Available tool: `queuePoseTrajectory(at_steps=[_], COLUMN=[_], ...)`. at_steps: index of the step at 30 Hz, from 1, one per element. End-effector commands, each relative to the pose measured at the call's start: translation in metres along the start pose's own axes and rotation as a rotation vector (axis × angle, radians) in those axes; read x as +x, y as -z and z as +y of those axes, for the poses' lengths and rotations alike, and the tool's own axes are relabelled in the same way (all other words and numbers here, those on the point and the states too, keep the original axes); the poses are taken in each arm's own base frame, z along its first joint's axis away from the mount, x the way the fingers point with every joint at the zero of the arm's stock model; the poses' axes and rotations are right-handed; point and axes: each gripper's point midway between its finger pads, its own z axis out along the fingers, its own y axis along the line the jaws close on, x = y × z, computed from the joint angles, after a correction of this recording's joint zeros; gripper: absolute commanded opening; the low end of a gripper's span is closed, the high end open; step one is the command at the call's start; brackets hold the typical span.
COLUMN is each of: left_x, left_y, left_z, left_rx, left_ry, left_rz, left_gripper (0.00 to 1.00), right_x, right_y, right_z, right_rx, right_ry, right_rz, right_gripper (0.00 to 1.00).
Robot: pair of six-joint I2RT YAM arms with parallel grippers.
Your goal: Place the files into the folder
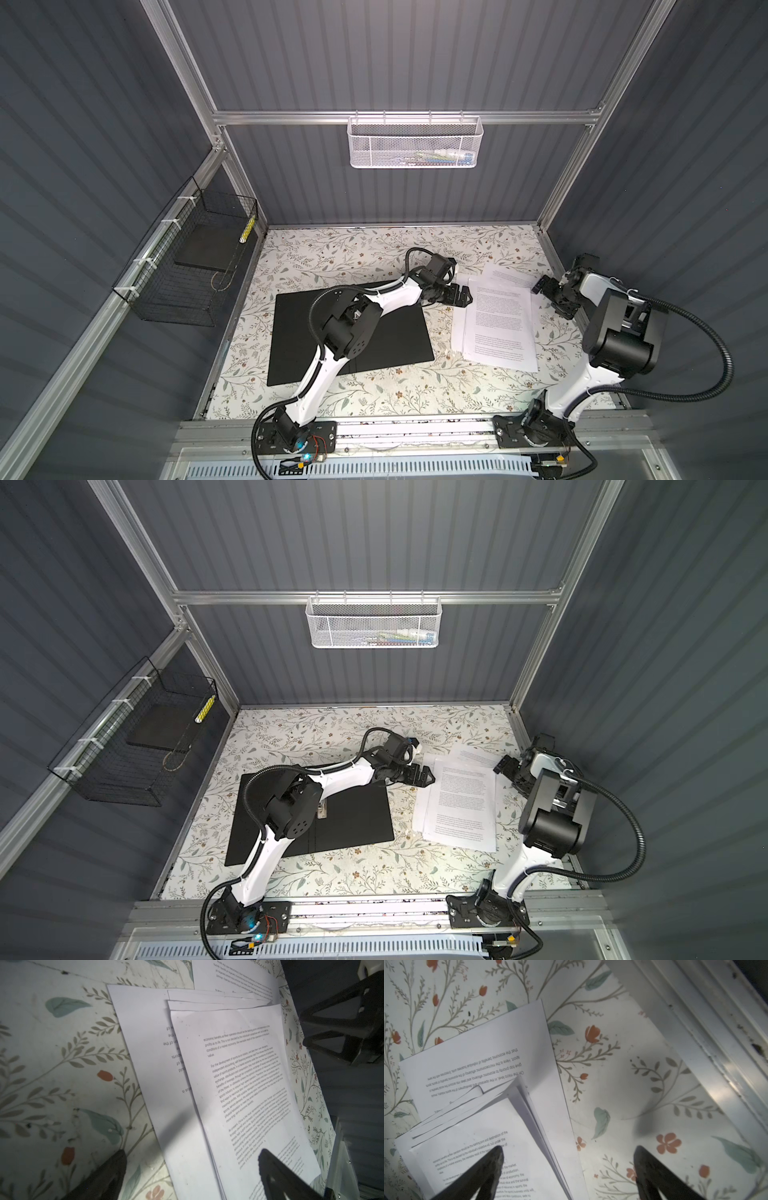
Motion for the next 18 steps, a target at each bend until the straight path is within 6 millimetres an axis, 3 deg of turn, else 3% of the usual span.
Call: queuePoseTrajectory(at_steps=[1,12,18], left_x=[0.025,0.038,0.045], left_y=[-0.013,-0.027,-0.033], left_z=[0.002,0.007,0.009], left_rx=[0.015,0.039,0.058], left_ry=[0.032,0.036,0.048], left_rz=[0.068,0.104,0.11], left_gripper=[0.99,0.99,0.99], right_x=[0.01,0.021,0.033], right_y=[-0.01,-0.019,-0.011], right_z=[0.007,0.015,0.028], right_rx=[-0.054,-0.085,-0.147], right_ry=[-0.002,-0.013,-0.016], right_rz=[0.083,0.139,0.138], right_gripper=[0.96,0.93,0.92])
